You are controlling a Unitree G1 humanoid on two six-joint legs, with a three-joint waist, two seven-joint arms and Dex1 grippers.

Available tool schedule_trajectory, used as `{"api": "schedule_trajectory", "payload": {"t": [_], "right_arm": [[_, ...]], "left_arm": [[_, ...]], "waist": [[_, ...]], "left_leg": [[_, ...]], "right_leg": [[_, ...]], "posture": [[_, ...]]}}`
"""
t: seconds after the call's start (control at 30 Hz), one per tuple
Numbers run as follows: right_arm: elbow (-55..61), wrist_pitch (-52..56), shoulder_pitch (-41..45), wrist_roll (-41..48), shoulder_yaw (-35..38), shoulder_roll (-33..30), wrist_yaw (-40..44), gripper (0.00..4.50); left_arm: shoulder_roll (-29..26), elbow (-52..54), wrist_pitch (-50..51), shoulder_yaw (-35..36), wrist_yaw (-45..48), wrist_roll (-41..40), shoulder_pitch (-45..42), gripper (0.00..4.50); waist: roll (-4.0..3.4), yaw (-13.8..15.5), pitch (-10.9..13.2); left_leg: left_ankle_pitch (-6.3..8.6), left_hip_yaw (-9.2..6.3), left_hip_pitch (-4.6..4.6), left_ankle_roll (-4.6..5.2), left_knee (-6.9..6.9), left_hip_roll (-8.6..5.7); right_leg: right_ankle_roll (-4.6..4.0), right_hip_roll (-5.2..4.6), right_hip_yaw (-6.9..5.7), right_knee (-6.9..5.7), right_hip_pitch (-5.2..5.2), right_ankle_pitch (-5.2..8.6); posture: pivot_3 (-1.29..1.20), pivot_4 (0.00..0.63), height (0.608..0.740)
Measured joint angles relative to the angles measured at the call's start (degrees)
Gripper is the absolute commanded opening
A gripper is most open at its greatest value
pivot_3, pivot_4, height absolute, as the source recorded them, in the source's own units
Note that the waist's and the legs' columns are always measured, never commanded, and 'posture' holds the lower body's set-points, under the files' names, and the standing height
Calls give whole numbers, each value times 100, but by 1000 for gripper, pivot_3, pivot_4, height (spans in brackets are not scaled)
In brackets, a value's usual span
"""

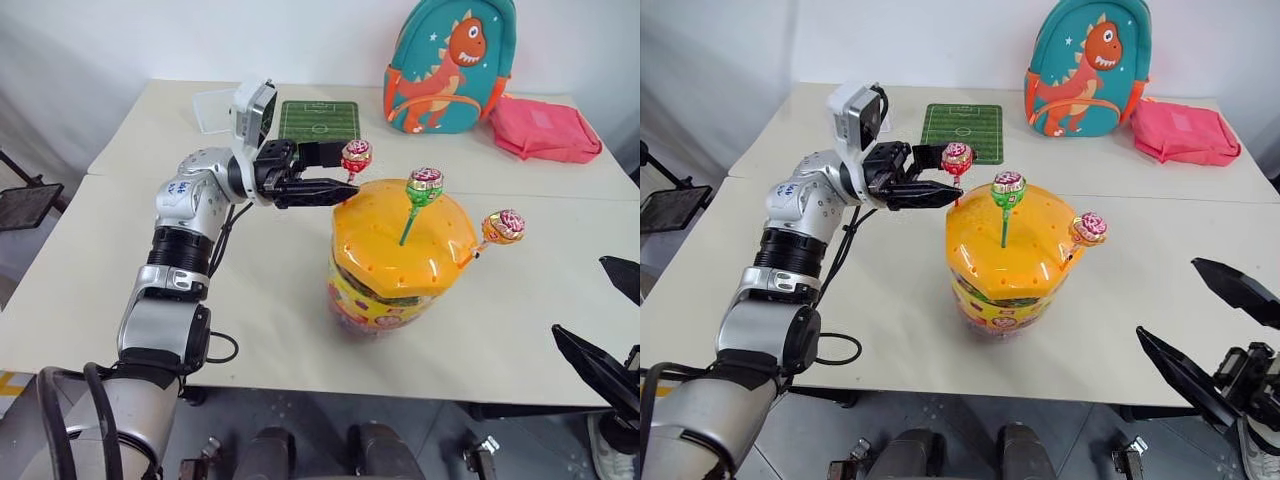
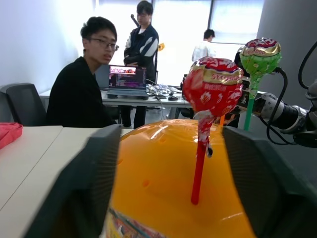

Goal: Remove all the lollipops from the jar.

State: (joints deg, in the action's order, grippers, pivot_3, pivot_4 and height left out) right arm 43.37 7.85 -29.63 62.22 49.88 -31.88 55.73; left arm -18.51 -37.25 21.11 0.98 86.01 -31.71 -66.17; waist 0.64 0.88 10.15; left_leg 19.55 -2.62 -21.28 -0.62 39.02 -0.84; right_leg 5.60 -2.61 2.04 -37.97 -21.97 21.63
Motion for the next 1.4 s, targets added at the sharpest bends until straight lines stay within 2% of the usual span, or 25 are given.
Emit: {"api": "schedule_trajectory", "payload": {"t": [0.27,0.43,0.57,0.63,0.73,0.8,0.9,1.0,1.07,1.2,1.33,1.37,1.4], "right_arm": [[156,-30,78,-35,-151,36,-260,4500],[148,-30,159,-29,-216,-32,-298,4500],[116,-25,305,-28,-307,-117,-303,4500],[96,-19,352,-30,-435,-122,-302,4500],[28,-12,429,-33,-519,-139,-293,4500],[-35,-6,482,-38,-653,-164,-273,4500],[-165,5,661,-57,-842,-266,-110,4500],[-505,14,790,-162,-992,-376,149,4500],[-710,13,820,-279,-1116,-441,384,4500],[-806,0,978,-376,-1226,-522,671,4500],[-951,2,1050,-419,-1278,-558,826,4500],[-975,5,1066,-424,-1286,-564,854,4500],[-989,9,1075,-428,-1294,-566,876,4500]], "left_arm": [[44,-195,277,-205,6,-23,-261,31],[79,-460,1217,64,-1,-426,-620,31],[159,-1080,1991,1013,-302,-1067,-1429,31],[-85,-1110,2319,1264,-613,-1168,-1650,31],[-678,-1173,2352,1143,-1059,-742,-1554,31],[-1079,-1185,2339,730,-1294,-192,-1288,31],[-2136,-1101,2922,-326,-2187,1082,-763,31],[-3254,-389,2912,-742,-2564,1870,641,31],[-3556,255,3224,-615,-2778,1905,1534,31],[-3890,1392,3704,-139,-3056,1804,2765,31],[-3952,2091,3839,596,-3281,1561,3857,31],[-3915,2184,3847,716,-3343,1522,3987,529],[-3886,2276,3850,784,-3371,1491,4074,748]], "waist": [[0,44,0],[1,42,1],[7,40,4],[5,2,3],[1,-91,1],[2,-100,1],[4,-187,2],[4,-274,2],[9,-218,4],[11,2,2],[6,61,-5],[-1,58,-10],[-5,52,-12]], "left_leg": [[0,0,-3,0,3,-2],[0,-1,-5,1,2,-2],[0,-5,-17,1,7,-2],[0,-1,-14,0,0,-2],[-3,3,-10,-5,-3,-3],[-7,3,-7,-12,-1,-3],[-8,9,-3,-15,-11,-3],[-12,-4,8,-22,-55,-5],[-10,-19,-7,-24,-47,-4],[4,-46,-33,-15,-4,-18],[8,-48,-10,-9,-1,-23],[8,-48,-4,-7,-2,-24],[8,-47,2,-7,-3,-23]], "right_leg": [[0,-2,0,-1,1,0],[0,-1,-2,-4,0,0],[0,0,-6,-10,-10,0],[0,0,-1,-20,-18,0],[0,0,7,-59,-37,0],[0,0,10,-58,-43,0],[-1,4,28,-72,-56,1],[-5,9,55,-79,-68,3],[-5,3,49,-81,-75,2],[-5,-8,41,-61,-63,2],[-5,-15,41,-26,-33,2],[-5,-15,41,-21,-26,2],[-5,-14,41,-21,-20,2]], "posture": [[0,150,740],[0,150,740],[0,150,740],[0,150,740],[0,150,740],[0,150,740],[0,150,740],[0,150,740],[0,150,740],[0,150,740],[0,150,740],[0,150,740],[0,150,740]]}}
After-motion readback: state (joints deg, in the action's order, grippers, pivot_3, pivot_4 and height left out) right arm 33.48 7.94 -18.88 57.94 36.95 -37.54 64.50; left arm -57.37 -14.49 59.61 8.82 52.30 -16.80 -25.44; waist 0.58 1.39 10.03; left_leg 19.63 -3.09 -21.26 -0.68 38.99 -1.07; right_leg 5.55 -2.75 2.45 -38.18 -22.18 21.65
